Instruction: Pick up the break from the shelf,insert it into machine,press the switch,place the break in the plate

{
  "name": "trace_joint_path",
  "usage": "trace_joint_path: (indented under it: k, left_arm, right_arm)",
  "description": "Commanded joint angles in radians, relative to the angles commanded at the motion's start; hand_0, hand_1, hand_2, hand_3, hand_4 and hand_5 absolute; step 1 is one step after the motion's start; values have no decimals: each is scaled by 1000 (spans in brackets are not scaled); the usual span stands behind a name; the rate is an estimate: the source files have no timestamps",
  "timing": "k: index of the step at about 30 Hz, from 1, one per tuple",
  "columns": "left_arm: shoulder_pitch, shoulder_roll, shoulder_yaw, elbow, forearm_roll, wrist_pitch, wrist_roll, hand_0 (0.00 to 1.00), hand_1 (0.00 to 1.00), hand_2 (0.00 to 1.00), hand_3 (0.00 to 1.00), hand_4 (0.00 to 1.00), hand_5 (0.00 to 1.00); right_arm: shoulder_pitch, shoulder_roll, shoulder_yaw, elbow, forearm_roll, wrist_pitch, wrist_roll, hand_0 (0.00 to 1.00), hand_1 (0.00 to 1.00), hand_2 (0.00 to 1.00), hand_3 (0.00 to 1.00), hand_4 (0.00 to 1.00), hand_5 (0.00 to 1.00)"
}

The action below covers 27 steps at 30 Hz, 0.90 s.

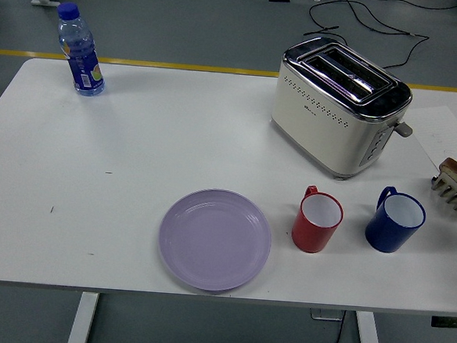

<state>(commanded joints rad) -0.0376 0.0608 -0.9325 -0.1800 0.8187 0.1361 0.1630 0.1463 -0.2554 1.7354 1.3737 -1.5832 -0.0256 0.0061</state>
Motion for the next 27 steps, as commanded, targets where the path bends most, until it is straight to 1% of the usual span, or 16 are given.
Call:
trace_joint_path:
  k: [3,7,10,18,23,24,27]
  left_arm:
    - [0,0,0,0,0,0,0,680,614,664,687,423,998]
    - [-2,1,3,0,-4,0,-1,681,613,662,688,424,998]
    - [-3,2,5,0,-7,0,-1,681,613,662,688,424,998]
    - [-4,3,9,0,-11,2,-1,680,610,661,687,424,998]
    - [-5,3,11,0,-15,3,-2,680,610,661,687,424,998]
    - [-5,3,12,0,-16,3,-2,680,610,660,687,426,998]
    - [-5,3,12,0,-16,3,-1,680,610,660,687,426,998]
  right_arm:
    - [2,-3,-10,4,-84,10,-13,948,863,921,901,857,91]
    - [20,-18,-48,1,-253,46,-77,947,862,919,897,850,99]
    - [34,-29,-74,-6,-334,55,-100,947,862,919,897,850,99]
    - [75,-35,-126,-37,-365,76,-150,938,862,922,899,836,113]
    - [95,-39,-155,-61,-398,64,-180,938,862,922,899,836,113]
    - [100,-39,-161,-66,-409,60,-188,919,838,912,890,824,111]
    - [116,-44,-176,-77,-441,56,-211,919,838,912,890,824,111]
